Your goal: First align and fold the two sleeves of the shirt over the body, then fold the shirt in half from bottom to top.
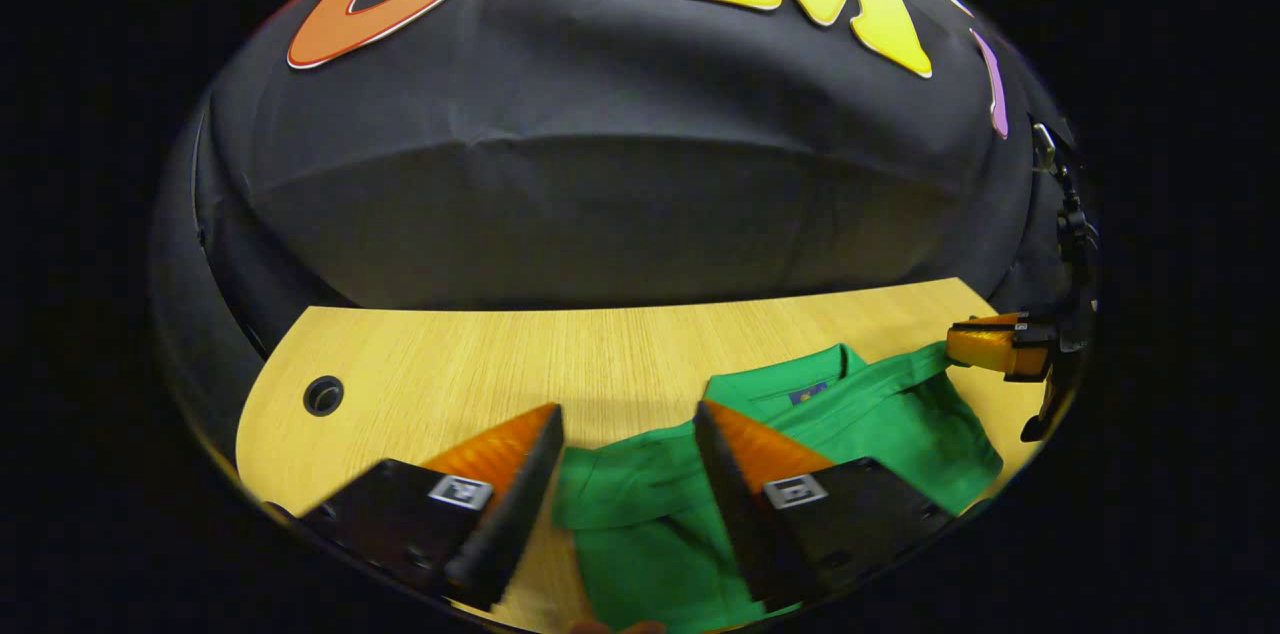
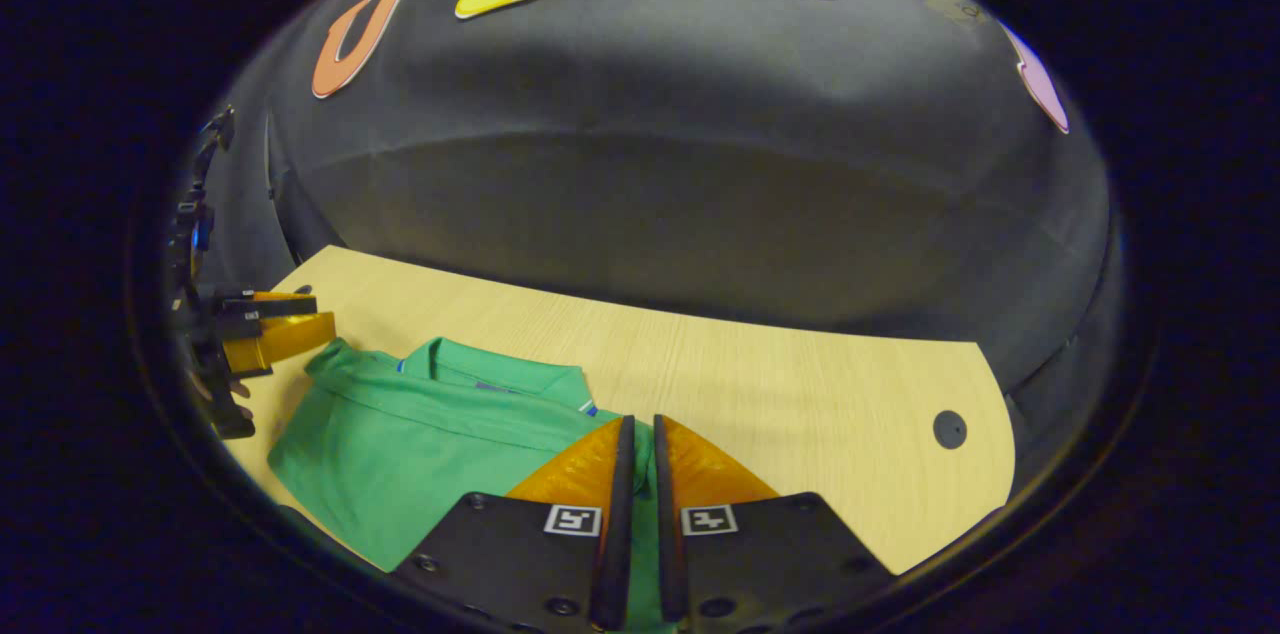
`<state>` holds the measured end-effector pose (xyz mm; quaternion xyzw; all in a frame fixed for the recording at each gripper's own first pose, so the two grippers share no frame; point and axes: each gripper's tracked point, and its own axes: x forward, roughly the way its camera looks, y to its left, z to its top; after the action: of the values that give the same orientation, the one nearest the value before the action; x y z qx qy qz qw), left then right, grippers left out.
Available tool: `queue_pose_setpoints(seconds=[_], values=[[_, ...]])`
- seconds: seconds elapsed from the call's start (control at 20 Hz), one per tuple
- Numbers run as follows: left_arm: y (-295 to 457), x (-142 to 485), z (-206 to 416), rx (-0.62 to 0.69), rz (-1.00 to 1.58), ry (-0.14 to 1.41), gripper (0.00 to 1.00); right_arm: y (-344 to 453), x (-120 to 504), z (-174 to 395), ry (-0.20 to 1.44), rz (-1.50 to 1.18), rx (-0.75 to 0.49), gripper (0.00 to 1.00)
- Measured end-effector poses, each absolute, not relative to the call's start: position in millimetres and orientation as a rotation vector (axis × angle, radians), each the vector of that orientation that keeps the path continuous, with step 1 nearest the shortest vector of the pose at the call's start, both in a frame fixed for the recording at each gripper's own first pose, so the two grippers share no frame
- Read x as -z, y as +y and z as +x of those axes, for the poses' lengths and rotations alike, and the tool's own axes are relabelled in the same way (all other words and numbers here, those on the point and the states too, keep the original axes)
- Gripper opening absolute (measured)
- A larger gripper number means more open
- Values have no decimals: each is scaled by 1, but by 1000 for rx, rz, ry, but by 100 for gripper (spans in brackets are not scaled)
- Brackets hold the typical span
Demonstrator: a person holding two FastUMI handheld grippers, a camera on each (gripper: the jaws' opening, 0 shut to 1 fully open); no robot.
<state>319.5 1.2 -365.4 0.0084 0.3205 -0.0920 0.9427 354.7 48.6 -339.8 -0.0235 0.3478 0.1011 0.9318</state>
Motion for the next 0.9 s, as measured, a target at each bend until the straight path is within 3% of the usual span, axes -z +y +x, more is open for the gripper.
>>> queue_pose_setpoints(seconds=[0.05,0.2,0.55,0.9], values=[[5,360,317,166,17,651,96,48,337,352,701,-41,-192,36],[11,334,308,138,-26,611,99,38,314,340,649,-45,-133,100],[30,196,261,75,-50,422,99,27,200,281,487,-38,-114,98],[15,42,159,69,-54,203,98,20,37,179,201,-51,-66,98]])
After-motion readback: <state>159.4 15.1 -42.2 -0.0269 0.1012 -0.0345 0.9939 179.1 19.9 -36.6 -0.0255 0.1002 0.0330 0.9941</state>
